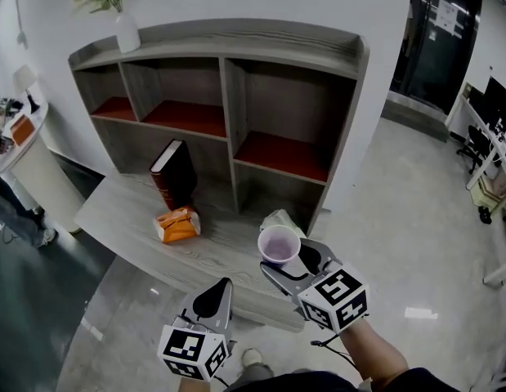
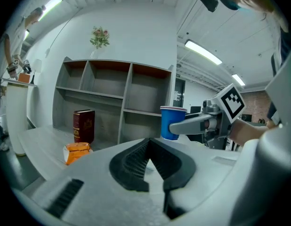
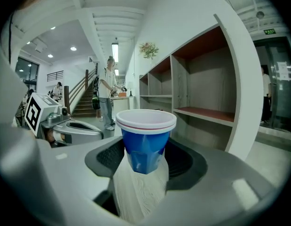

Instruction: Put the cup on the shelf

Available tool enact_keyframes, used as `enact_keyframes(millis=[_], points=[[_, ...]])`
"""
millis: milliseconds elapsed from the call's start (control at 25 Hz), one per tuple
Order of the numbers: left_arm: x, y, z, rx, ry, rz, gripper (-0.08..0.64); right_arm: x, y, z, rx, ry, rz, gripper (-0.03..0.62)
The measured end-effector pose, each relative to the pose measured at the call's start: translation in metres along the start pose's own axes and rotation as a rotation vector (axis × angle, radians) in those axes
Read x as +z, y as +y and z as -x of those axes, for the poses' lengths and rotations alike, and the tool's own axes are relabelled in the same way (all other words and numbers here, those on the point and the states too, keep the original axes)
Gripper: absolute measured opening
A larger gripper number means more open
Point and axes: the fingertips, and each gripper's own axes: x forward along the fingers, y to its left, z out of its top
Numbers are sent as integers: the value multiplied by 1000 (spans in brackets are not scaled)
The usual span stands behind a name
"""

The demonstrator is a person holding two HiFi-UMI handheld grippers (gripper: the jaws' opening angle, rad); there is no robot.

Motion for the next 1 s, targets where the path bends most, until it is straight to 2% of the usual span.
enact_keyframes(millis=[320, 480, 1000], points=[[21, 38, -21, -69, -2, -22, -2, 23, -19, -41, -73, 5, 2, 268], [26, 41, -37, -94, 4, -30, -2, 27, -27, -51, -81, 15, -1, 268], [66, 51, -93, -59, -34, -60, -2, 77, -89, -79, -91, -27, 20, 270]])
